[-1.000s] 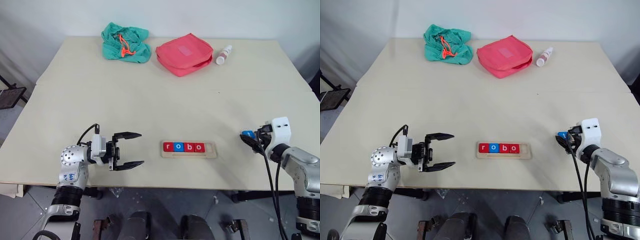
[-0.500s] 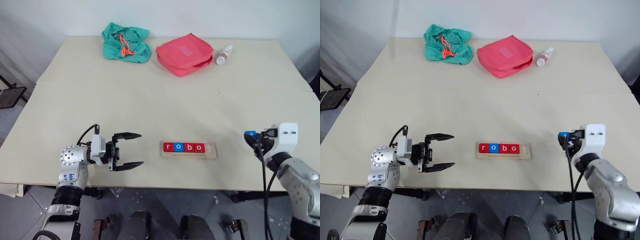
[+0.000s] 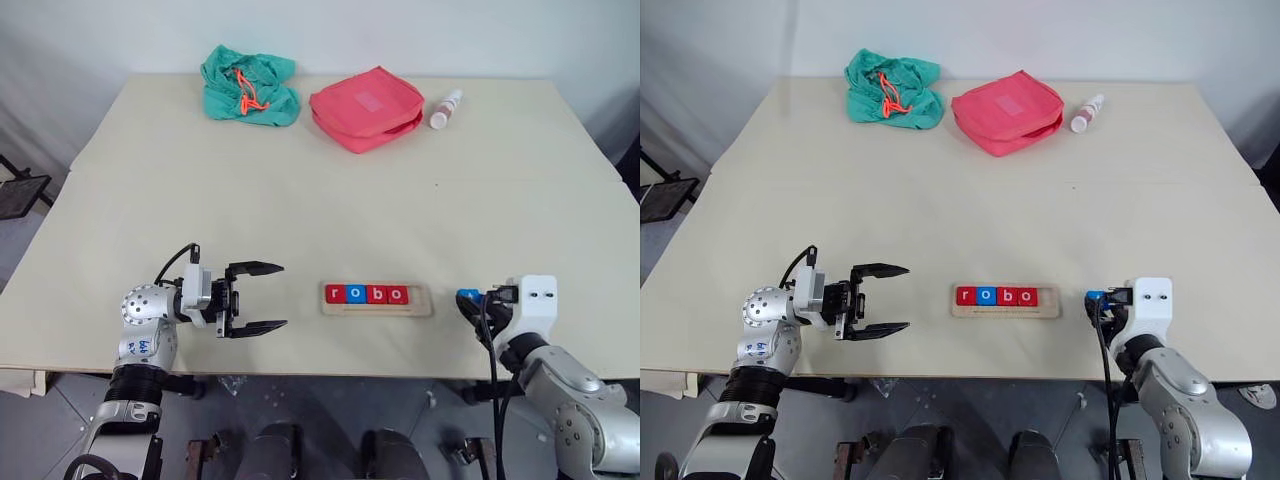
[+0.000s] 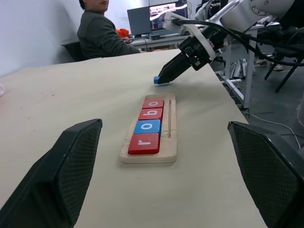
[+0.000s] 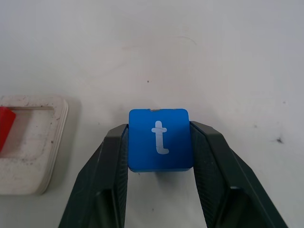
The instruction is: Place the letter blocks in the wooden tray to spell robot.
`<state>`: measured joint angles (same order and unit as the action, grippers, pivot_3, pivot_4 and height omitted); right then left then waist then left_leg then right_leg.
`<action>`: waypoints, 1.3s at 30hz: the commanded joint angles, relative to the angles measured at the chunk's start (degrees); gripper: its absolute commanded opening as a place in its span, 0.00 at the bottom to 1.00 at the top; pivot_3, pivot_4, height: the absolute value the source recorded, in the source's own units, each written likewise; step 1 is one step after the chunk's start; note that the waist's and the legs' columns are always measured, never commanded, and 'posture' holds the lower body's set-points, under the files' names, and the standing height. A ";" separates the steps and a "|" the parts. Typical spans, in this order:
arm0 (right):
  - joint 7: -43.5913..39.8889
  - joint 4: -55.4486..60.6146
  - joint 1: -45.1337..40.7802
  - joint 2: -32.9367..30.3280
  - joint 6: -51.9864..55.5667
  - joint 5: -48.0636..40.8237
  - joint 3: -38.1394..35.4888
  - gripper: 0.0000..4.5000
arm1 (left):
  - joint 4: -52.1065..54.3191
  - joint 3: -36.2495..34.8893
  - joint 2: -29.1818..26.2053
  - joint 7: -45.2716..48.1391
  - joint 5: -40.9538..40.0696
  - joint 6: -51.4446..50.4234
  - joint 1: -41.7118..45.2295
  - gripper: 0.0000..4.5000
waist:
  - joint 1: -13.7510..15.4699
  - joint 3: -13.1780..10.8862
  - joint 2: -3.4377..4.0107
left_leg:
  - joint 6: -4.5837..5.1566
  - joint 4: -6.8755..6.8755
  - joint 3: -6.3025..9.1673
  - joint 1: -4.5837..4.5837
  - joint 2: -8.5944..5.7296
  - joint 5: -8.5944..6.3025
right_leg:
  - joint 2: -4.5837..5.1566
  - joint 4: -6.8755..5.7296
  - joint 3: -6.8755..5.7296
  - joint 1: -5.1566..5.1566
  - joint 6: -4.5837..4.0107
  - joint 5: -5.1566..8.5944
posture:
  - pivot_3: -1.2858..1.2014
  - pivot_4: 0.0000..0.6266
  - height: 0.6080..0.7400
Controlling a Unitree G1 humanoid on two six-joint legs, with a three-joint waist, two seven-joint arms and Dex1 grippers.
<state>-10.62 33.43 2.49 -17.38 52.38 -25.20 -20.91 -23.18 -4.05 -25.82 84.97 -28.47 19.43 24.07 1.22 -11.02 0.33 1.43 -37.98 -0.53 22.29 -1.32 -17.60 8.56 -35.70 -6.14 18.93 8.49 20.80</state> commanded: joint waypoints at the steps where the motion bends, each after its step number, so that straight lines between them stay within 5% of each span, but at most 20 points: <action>1: -1.12 -0.19 0.23 -1.00 -2.69 0.06 -0.11 0.48 | 2.52 -1.15 -1.01 0.42 -1.27 -0.35 -0.75 1.00 | -0.04 0.00 0.00 | 0.00 0.00 0.00 0.00 0.00 0.00 | 0.00 0.00 0.00 0.00 0.00 0.00 | 0.52 0.24 1.00; 8: -5.24 -1.98 0.73 -5.10 -5.64 -0.38 -1.21 1.00 | 4.65 -1.80 -2.39 1.20 -2.24 -1.52 -2.99 1.00 | -0.12 0.00 0.00 | 0.00 0.01 -0.01 -0.01 0.01 0.00 | 0.00 0.01 0.02 0.01 0.00 0.00 | 0.52 0.24 1.00; 13: -12.46 -3.69 0.98 -12.14 -7.28 -1.23 -1.54 1.00 | 3.40 -2.32 -3.62 2.29 -2.21 -1.32 -3.42 1.00 | 0.06 0.00 0.00 | 0.00 -0.01 -0.01 0.00 0.01 0.00 | 0.00 0.01 0.01 -0.01 0.00 0.00 | 0.52 0.24 1.00; 19: -33.34 -13.23 1.18 -31.06 -17.94 2.31 2.72 1.00 | 0.41 -2.76 -4.88 4.09 -1.82 -0.15 -3.23 1.00 | 0.03 0.00 0.00 | 0.06 0.00 -0.09 -0.01 0.03 -0.01 | -0.01 0.12 -0.01 -0.04 0.00 0.00 | 0.52 0.24 1.00; 26: -52.93 -30.20 -10.59 -43.00 -33.77 9.43 14.43 1.00 | -0.11 -2.92 -5.33 3.96 -1.77 0.74 -4.19 1.00 | -0.12 -0.02 -0.01 | 0.06 -0.03 -0.14 -0.03 0.04 -0.01 | 0.01 0.19 -0.02 -0.10 0.00 0.00 | 0.52 0.24 1.00; 39: -67.49 -53.63 -31.92 -40.88 -54.04 21.33 30.21 1.00 | 6.75 -3.60 -4.99 0.75 -2.27 0.27 -9.41 1.00 | -0.71 -0.03 -0.02 | 0.06 -0.09 -0.02 0.03 0.06 -0.01 | 0.04 0.21 -0.20 -0.12 0.00 0.00 | 0.52 0.24 1.00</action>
<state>-76.98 -19.11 -28.78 -58.54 0.27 -5.10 8.75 -18.68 -6.67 -30.38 85.84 -29.35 19.50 15.16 0.51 -11.05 0.31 1.49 -38.08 -0.55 22.33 -1.25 -17.62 8.60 -35.49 -6.34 18.81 8.49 20.80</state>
